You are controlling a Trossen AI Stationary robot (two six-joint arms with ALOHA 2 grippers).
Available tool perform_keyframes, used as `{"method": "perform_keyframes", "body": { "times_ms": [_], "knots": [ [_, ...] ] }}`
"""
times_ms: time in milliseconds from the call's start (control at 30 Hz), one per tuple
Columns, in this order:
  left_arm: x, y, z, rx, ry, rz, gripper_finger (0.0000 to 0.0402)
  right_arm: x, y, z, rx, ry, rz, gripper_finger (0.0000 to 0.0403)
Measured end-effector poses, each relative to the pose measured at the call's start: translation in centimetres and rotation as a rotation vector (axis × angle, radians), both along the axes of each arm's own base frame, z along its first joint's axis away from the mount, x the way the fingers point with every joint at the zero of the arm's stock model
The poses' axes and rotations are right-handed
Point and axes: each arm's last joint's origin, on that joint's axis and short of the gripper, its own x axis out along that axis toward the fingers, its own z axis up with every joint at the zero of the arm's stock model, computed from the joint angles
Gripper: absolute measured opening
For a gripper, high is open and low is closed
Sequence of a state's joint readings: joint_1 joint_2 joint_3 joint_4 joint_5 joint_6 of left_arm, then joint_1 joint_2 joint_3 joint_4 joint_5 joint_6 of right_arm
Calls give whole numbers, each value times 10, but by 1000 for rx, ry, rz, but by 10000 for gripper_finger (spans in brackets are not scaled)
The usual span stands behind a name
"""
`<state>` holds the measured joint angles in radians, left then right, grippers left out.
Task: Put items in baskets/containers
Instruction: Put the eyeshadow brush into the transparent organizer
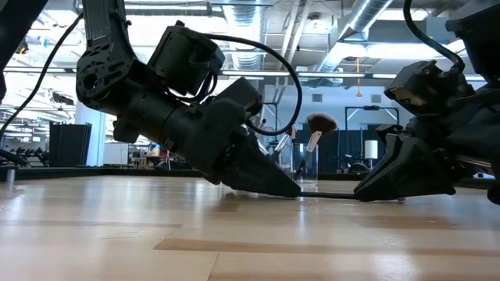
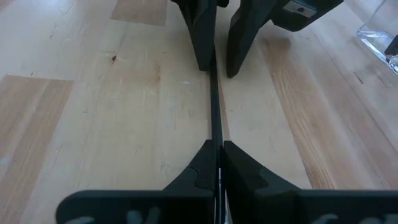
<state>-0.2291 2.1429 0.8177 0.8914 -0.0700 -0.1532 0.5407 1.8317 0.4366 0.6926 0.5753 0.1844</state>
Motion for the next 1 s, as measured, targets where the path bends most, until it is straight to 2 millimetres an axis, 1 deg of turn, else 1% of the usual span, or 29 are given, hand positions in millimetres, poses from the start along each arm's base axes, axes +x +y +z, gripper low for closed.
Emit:
{"method": "perform_keyframes", "body": {
  "times_ms": [133, 233, 433, 500, 567, 800, 900, 1000],
  "knots": [
    [0, 0, 0, 10, 8, 8, 93, 1, 0, 2, 7, -24, -7, 4],
    [0, 1, -1, 33, 9, 0, 83, 3, 1, 4, 6, -49, -8, 5],
    [0, 2, -1, 50, 8, 10, 22, 3, 0, 4, -8, -43, -3, 5],
    [0, 2, -1, 52, 6, 16, 14, 3, 0, 4, -9, -43, -3, 5],
    [0, 2, -1, 49, 6, 18, 22, 2, 0, 4, -8, -43, -2, 5],
    [0, 1, 0, 45, 2, 10, 94, 2, 1, 4, -3, -41, 6, 5],
    [0, 1, 0, 48, -1, 7, 108, 3, 1, 4, -4, -41, 5, 4],
    [0, 1, 0, 50, -2, 7, 111, 2, 1, 4, -4, -41, 5, 4]
  ]
}}
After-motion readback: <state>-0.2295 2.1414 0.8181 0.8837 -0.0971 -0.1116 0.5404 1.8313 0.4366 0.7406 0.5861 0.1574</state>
